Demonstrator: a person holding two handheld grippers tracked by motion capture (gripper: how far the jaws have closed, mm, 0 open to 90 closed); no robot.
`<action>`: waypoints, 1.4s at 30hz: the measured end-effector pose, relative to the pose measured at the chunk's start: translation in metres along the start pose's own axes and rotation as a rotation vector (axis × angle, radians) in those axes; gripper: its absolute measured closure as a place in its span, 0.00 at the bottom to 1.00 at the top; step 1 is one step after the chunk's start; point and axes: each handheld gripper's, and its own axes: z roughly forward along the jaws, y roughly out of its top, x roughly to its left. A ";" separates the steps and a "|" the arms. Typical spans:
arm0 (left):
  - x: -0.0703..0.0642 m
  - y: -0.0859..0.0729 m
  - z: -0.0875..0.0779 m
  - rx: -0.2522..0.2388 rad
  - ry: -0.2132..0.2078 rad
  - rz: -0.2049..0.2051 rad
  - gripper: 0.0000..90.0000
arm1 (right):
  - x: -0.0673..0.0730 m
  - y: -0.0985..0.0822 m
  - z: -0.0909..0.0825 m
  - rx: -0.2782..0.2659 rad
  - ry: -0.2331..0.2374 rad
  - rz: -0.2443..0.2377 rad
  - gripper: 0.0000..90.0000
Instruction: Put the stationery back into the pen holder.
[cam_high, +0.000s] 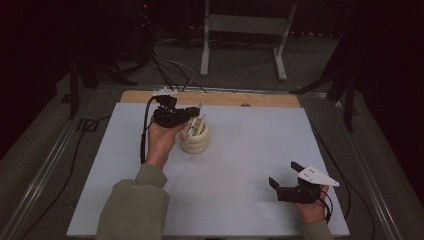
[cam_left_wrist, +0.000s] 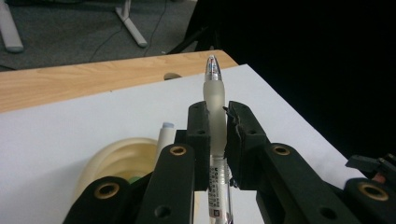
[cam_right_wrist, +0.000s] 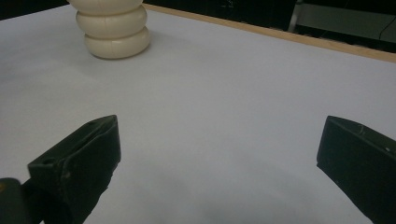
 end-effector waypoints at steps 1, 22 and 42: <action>0.001 0.001 0.000 0.000 -0.003 -0.001 0.90 | 0.000 0.000 0.000 0.000 0.000 0.000 0.00; 0.018 0.010 0.003 -0.052 0.036 -0.041 0.90 | -0.001 0.000 -0.001 -0.003 0.001 0.006 0.00; 0.034 0.008 0.020 -0.083 0.056 -0.067 0.90 | -0.003 -0.001 -0.002 -0.008 0.000 0.020 0.00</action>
